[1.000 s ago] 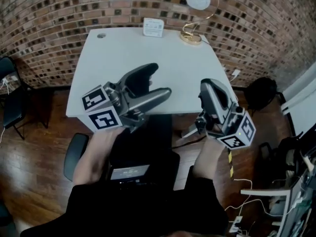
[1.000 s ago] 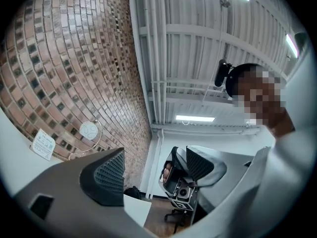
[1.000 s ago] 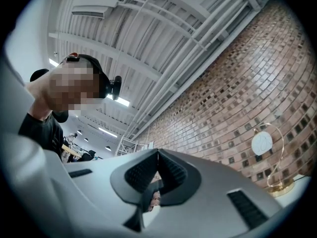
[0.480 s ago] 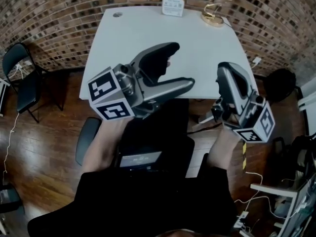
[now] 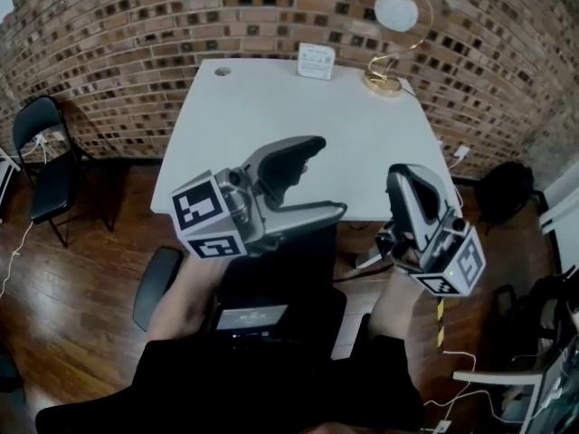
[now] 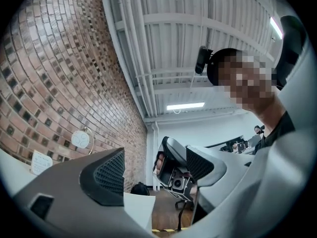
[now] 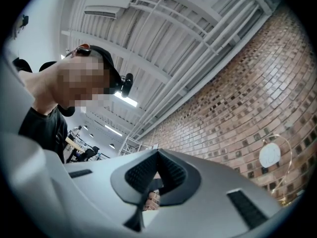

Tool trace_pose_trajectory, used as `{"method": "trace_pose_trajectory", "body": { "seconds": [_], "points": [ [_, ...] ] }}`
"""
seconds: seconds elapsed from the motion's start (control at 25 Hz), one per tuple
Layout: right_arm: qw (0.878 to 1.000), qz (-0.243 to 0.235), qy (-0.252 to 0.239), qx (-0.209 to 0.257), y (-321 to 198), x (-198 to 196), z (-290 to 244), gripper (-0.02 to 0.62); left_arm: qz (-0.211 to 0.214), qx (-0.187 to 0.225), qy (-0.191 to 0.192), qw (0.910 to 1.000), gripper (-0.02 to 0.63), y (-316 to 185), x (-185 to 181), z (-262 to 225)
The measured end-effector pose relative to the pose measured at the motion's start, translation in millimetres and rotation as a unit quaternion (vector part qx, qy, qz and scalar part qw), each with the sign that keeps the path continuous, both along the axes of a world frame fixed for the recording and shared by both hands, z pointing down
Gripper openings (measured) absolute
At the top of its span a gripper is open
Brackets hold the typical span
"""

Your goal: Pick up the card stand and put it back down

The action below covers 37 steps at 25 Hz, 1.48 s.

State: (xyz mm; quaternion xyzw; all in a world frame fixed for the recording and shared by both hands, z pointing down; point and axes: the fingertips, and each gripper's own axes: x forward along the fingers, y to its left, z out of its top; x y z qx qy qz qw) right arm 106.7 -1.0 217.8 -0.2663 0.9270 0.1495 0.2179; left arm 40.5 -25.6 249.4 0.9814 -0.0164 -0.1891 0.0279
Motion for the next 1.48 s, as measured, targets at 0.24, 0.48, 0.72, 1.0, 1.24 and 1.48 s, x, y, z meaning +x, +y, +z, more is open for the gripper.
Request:
{"method": "trace_pose_trajectory", "body": {
  "seconds": [0.24, 0.48, 0.72, 1.0, 1.24, 1.48],
  "points": [
    [1.0, 0.004, 0.004, 0.01, 3.6, 2.1, -1.4, 0.014, -0.001, 0.016, -0.005, 0.9999, 0.379, 7.4, 2.8, -1.7],
    [1.0, 0.006, 0.009, 0.012, 3.6, 1.8, -1.8, 0.014, -0.002, 0.014, -0.006, 0.9999, 0.379, 6.5, 3.4, -1.4],
    [1.0, 0.006, 0.013, 0.017, 6.8, -1.3, -1.8, 0.014, -0.002, 0.017, -0.005, 0.9998, 0.379, 9.6, 1.6, -2.6],
    [1.0, 0.006, 0.016, 0.02, 7.1, -1.7, -2.2, 0.014, 0.0, 0.019, -0.005, 0.9998, 0.379, 11.6, 2.3, -4.0],
    [1.0, 0.006, 0.019, 0.017, 5.7, -1.8, -1.7, 0.014, -0.001, 0.016, -0.005, 0.9999, 0.379, 10.7, 2.7, -3.6],
    [1.0, 0.005, 0.021, 0.014, 0.9, -2.3, -1.7, 0.014, -0.001, 0.013, -0.004, 0.9999, 0.379, 7.7, 2.5, -5.1]
  ]
}}
